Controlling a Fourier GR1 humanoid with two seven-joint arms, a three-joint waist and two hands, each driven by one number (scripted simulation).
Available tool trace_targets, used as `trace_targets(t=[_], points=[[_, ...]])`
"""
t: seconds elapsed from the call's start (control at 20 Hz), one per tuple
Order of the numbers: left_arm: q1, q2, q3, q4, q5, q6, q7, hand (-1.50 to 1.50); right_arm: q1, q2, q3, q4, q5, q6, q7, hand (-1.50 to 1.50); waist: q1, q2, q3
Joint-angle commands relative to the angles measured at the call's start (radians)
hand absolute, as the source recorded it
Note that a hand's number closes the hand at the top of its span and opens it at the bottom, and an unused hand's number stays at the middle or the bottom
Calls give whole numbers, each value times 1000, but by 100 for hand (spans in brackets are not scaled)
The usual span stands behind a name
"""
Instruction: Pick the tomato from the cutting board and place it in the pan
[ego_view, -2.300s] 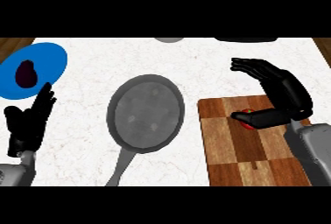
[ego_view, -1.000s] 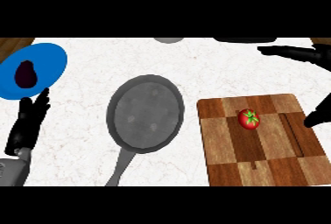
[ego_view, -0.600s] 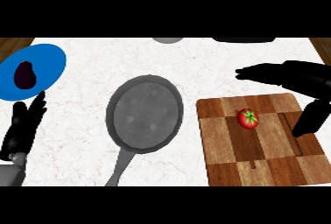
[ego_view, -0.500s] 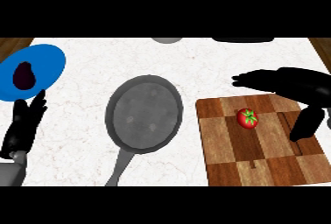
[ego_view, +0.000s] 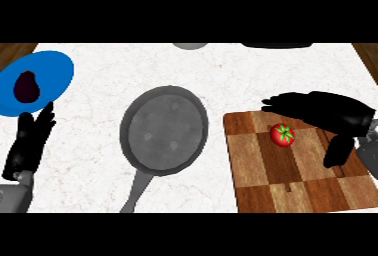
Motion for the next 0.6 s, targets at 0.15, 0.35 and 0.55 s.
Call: trace_targets(t=[0.15, 0.35, 0.55], points=[[-27, 8, 75, 67, 2, -64, -28, 0, 89, 29, -23, -4, 157, -53, -57, -150, -3, 1, 0], [68, -19, 34, -149, -39, -37, 80, 0, 52, 107, -28, 27, 212, -3, -37, -150, 6, -1, 1], [37, -33, 67, -54, -53, -66, 6, 0, -36, 167, -53, 188, 284, -25, -111, -150, 9, 1, 0]])
